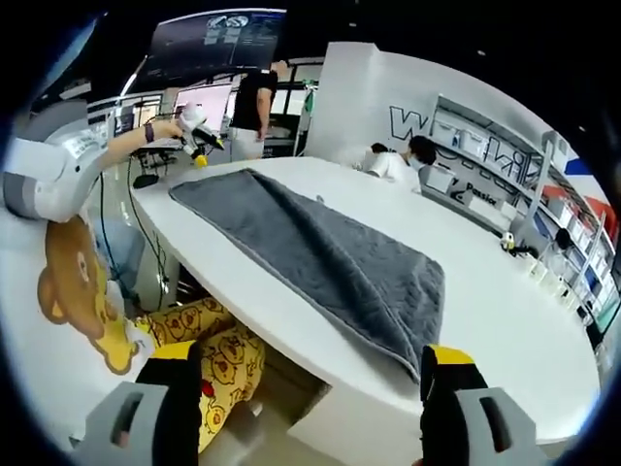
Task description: Fold the towel on the table until its edges align and the towel forms a compact rectangular stack.
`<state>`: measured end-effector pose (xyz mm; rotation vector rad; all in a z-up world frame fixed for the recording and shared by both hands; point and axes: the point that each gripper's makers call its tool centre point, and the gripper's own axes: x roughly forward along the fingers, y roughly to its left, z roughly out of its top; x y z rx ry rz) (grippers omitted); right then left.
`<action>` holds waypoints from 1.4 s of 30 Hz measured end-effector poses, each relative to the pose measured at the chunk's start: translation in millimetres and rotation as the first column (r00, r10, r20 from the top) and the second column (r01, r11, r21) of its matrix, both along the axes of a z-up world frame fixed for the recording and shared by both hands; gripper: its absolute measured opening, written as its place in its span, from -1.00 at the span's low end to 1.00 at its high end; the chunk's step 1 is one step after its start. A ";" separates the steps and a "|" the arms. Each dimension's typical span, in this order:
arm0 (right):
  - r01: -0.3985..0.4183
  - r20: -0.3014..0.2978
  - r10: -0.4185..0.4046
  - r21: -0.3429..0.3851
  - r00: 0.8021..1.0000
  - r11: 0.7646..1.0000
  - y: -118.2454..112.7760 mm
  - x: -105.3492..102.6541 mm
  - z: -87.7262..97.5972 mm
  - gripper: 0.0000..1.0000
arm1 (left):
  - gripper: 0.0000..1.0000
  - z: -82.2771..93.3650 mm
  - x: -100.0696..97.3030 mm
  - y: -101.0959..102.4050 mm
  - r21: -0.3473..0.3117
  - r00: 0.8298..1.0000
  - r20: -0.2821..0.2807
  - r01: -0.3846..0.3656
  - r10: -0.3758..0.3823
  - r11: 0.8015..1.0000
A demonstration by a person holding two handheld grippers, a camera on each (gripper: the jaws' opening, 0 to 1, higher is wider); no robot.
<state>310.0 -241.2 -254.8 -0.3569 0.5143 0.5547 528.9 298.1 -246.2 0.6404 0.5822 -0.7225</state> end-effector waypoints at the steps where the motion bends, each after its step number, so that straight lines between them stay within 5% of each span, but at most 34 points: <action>1: -0.004 0.002 0.004 0.002 1.000 1.000 1.0 1.1 0.5 0.96 | 0.66 1.1 -13.0 -6.0 -0.030 1.000 -0.003 0.012 -0.012 0.999; 6: -0.025 0.005 0.025 0.000 1.000 1.000 4.6 5.2 2.2 0.96 | 0.90 2.6 -79.6 -25.5 -0.140 0.997 -0.060 0.030 -0.039 0.990; 15: -0.045 0.001 0.045 0.000 0.999 0.999 7.3 10.5 -1.6 0.96 | 0.99 -12.8 -167.3 -31.7 -0.170 0.994 -0.110 -0.028 0.010 0.985; 29: -0.078 -0.023 0.078 -0.002 0.997 0.997 10.9 16.0 -6.8 0.96 | 0.99 -18.8 -210.3 -49.8 -0.189 0.994 -0.111 -0.025 0.003 0.982; 42: -0.064 -0.072 0.062 -0.029 0.995 0.998 0.0 43.5 -8.4 0.96 | 0.99 -19.5 -205.9 -50.5 -0.181 0.993 -0.116 -0.034 0.013 0.983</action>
